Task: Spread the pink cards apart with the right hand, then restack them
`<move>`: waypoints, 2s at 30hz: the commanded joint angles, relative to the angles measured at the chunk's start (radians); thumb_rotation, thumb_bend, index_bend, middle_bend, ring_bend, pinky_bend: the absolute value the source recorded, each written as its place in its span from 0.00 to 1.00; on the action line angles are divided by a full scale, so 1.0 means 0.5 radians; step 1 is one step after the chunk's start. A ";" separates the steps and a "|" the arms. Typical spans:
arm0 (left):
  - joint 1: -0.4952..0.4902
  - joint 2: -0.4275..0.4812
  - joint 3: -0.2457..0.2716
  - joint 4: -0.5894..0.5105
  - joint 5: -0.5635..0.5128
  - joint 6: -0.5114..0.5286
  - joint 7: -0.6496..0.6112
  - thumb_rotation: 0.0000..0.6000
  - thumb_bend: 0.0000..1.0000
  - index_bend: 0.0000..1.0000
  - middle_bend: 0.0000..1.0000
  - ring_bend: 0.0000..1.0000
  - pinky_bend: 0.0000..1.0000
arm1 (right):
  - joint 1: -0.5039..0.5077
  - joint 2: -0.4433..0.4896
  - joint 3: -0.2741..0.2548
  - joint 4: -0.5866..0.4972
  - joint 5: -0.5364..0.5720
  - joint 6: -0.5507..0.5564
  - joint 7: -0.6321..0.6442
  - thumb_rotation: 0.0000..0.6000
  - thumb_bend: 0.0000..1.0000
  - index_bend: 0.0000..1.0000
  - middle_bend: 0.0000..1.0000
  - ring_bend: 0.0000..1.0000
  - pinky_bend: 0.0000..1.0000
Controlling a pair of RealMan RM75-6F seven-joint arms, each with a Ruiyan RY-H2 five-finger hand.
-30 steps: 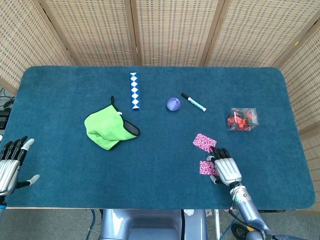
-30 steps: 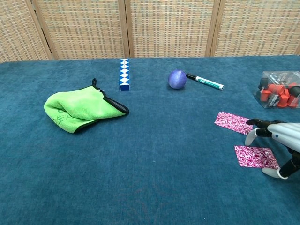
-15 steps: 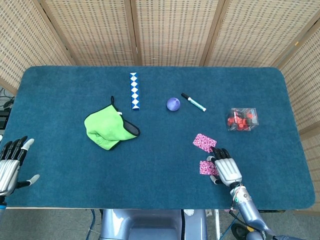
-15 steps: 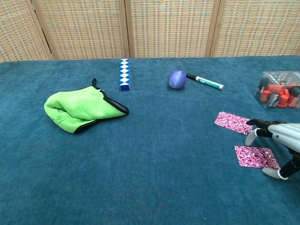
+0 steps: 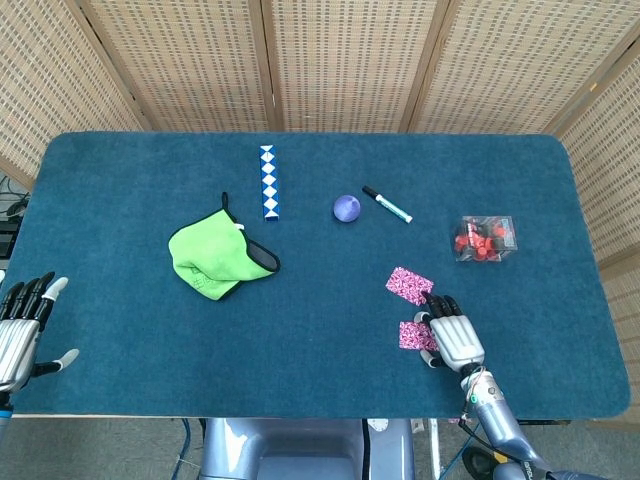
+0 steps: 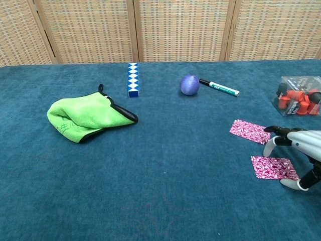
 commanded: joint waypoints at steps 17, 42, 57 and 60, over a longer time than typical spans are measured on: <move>0.001 -0.001 0.000 0.003 0.001 0.002 0.000 1.00 0.04 0.00 0.00 0.00 0.00 | -0.008 0.009 0.018 -0.008 -0.016 0.004 0.028 1.00 0.34 0.65 0.01 0.00 0.01; 0.000 0.000 0.000 0.000 0.000 0.000 -0.002 1.00 0.04 0.00 0.00 0.00 0.00 | 0.124 -0.042 0.286 -0.098 0.259 -0.014 -0.121 1.00 0.34 0.65 0.01 0.00 0.01; -0.003 0.007 0.000 -0.005 -0.006 -0.011 -0.007 1.00 0.04 0.00 0.00 0.00 0.00 | 0.394 -0.298 0.560 0.225 0.875 -0.049 -0.490 1.00 0.34 0.65 0.01 0.00 0.01; -0.003 0.006 -0.001 -0.004 -0.006 -0.009 -0.008 1.00 0.04 0.00 0.00 0.00 0.00 | 0.423 -0.330 0.565 0.268 0.914 -0.045 -0.511 1.00 0.34 0.65 0.01 0.00 0.01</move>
